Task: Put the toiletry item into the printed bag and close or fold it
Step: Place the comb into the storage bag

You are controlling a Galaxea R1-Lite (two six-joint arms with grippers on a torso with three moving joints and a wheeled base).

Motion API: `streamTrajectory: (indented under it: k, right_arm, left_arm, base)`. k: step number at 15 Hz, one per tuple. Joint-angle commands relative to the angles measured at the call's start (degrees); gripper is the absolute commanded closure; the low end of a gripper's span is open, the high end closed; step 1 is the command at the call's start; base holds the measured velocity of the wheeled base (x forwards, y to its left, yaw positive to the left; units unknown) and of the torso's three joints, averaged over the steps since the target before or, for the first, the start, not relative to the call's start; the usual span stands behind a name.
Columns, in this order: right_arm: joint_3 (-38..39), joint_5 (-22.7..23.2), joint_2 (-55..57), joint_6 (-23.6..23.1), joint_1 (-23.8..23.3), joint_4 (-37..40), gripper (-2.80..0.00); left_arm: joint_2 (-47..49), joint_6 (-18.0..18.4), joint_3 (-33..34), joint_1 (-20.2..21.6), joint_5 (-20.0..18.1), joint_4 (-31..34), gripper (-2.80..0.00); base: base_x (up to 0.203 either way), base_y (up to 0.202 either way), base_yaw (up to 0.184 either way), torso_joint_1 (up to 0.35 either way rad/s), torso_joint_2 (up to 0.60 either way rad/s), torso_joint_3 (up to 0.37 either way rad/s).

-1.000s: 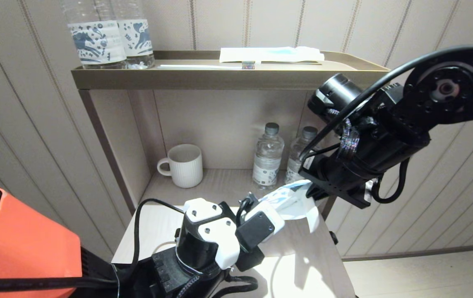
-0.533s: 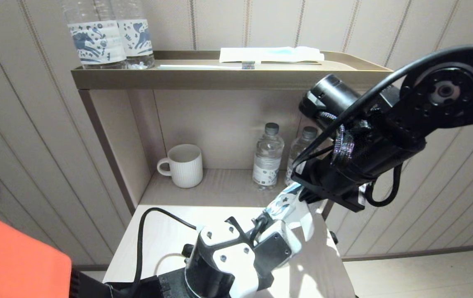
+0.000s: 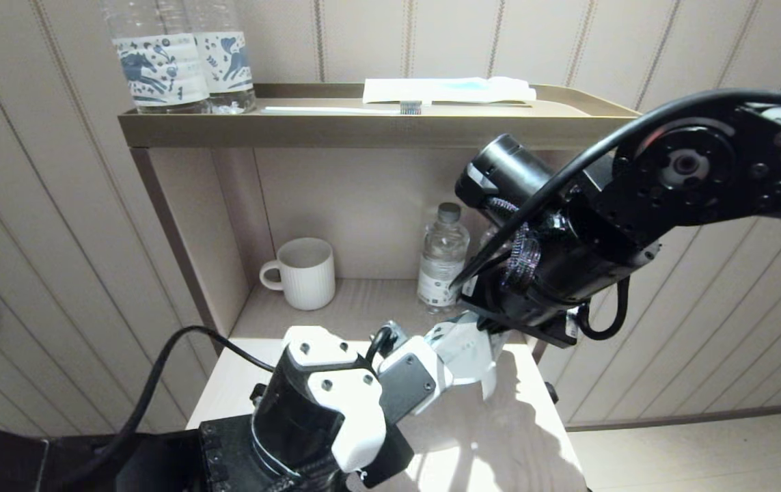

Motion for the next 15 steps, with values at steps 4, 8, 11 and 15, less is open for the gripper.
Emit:
streamTrajectory:
  k: [4, 8, 11, 15]
  right_arm:
    - [-1.1, -0.4, 1.0, 0.4, 2.1, 0.4, 0.0]
    - [-1.9, -1.1, 1.6, 0.5, 2.2, 0.3, -2.8]
    - [-2.3, -1.3, 1.9, 0.3, 2.5, 0.3, -2.8]
    - [-2.6, -1.2, -0.6, -0.2, 2.5, 0.5, -2.8]
  left_arm:
    - [-1.1, -2.9, -2.7, 0.1, 0.1, 2.9, 0.0]
    - [0.4, -4.2, -2.8, -1.7, 0.5, 3.4, 0.0]
    - [0.4, -4.4, -2.1, -2.1, 0.4, 3.3, 0.0]
    - [0.4, -4.9, -1.3, -1.9, 0.1, 2.9, 0.0]
  base:
    - [0.0, 0.0, 0.0, 0.0, 0.0, 0.0]
    - [0.0, 0.0, 0.0, 0.0, 0.0, 0.0]
    - [0.0, 0.0, 0.0, 0.0, 0.0, 0.0]
    - [0.0, 0.0, 0.0, 0.0, 0.0, 0.0]
